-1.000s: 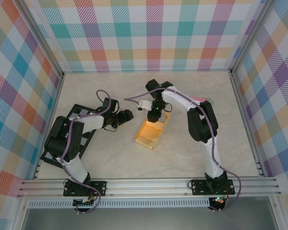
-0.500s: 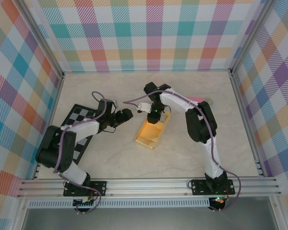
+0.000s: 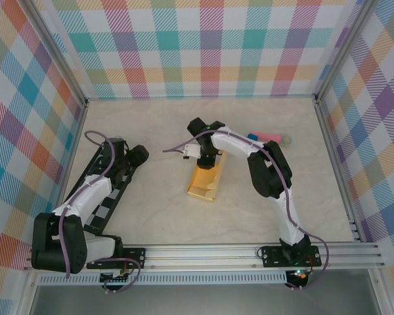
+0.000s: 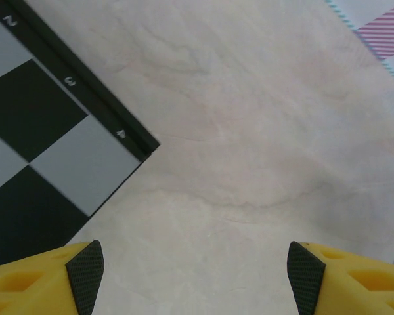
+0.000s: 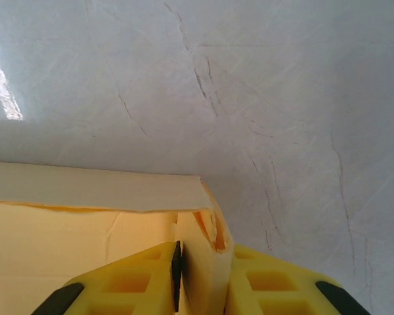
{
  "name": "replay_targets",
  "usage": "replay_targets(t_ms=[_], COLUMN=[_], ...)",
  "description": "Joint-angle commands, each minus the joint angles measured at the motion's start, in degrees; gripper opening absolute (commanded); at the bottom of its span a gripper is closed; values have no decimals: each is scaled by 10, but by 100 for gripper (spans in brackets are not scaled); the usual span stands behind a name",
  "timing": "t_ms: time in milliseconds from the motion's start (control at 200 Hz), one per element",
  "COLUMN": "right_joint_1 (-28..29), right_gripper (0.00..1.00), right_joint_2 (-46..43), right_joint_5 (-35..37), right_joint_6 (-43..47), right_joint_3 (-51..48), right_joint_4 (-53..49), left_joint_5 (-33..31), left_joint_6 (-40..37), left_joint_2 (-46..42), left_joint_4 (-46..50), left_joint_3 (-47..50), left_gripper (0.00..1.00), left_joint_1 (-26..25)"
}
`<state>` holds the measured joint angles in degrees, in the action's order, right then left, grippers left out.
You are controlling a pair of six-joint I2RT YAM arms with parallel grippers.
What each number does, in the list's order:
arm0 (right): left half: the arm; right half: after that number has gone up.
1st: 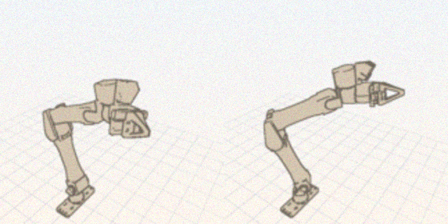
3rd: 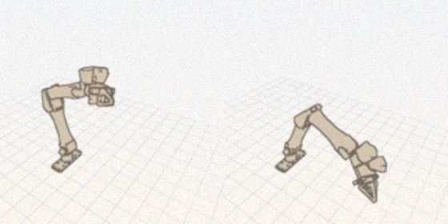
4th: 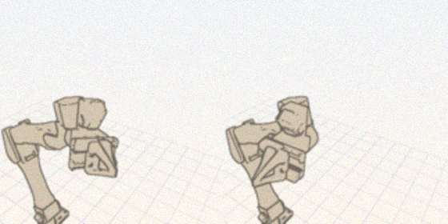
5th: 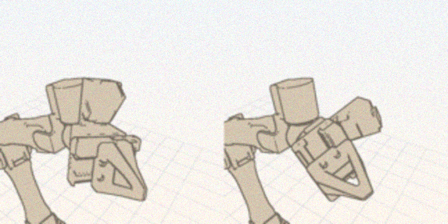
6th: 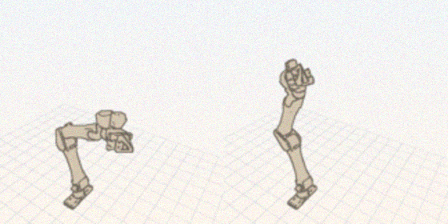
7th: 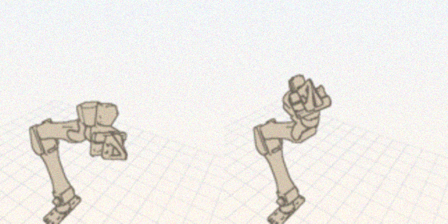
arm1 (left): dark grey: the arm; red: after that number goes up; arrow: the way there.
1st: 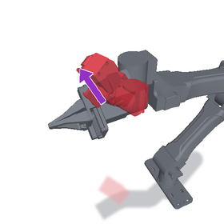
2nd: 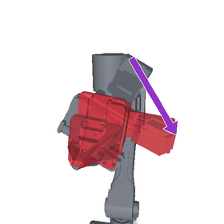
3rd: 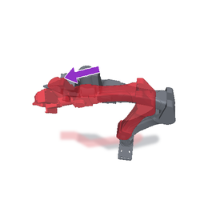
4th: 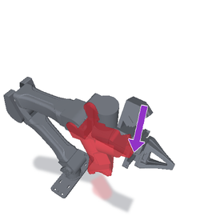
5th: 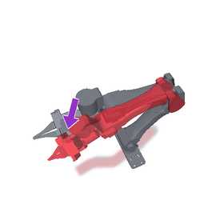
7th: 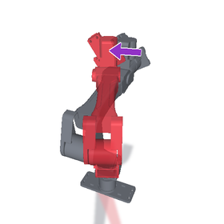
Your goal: Fold the paper box
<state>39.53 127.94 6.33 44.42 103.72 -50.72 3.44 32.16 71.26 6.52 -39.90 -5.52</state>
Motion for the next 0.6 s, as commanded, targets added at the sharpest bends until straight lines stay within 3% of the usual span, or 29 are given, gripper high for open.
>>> replay_targets(t_ms=[0,190,380,595], right_joint_1=[4,7,6,14], right_gripper=[23,16,14,15], right_joint_2=[11,7,-4,-105], right_joint_5=[23,61,65,-94], right_joint_6=[28,45,62,216], right_joint_3=[-22,-62,-74,-180], right_joint_4=[15,72,98,160], left_joint_5=[-31,-35,33,65], left_joint_6=[-12,-11,7,10], left_joint_2=[-14,-12,-12,-1], left_joint_4=[33,40,-13,-36], left_joint_3=[-4,-1,29,36], left_gripper=[76,76,76,77], left_joint_1=[12,15,14,14])
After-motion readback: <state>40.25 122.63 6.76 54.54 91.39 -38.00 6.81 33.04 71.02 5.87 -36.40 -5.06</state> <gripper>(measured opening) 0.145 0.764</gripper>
